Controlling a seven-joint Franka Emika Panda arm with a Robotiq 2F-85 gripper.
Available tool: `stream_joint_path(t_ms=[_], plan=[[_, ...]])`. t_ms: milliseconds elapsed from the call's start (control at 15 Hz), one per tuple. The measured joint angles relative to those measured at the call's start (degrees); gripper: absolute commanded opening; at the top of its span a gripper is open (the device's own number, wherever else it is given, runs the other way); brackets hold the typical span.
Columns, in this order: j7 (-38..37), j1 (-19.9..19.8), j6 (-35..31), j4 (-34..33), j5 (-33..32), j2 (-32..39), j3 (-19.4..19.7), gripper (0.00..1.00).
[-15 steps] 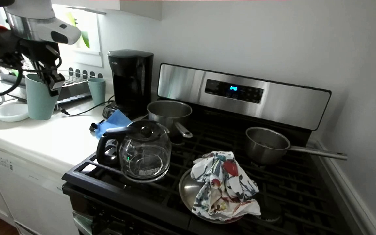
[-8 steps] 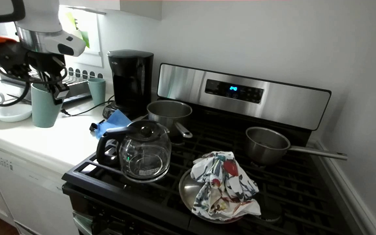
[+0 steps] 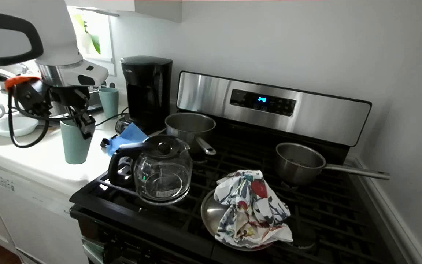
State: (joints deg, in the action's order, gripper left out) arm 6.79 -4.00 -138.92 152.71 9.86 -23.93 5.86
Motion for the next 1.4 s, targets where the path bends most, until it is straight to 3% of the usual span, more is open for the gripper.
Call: stream_joint_path(t_ms=[467,533,667,1200,1400], plan=[[-5.41,-1.03,-9.58,2.40,-3.68,3.12,-0.77,0.01],[-5.83,-1.03,-10.28,2.57,-3.70,3.37,-0.86,0.31],[-6.72,-1.03,-11.32,2.78,-3.70,3.49,-1.02,0.37],[-8.66,-1.15,-11.65,3.02,-3.76,3.30,-1.18,0.93],[-8.74,-1.24,-11.07,2.85,-4.34,2.25,-1.23,1.00]])
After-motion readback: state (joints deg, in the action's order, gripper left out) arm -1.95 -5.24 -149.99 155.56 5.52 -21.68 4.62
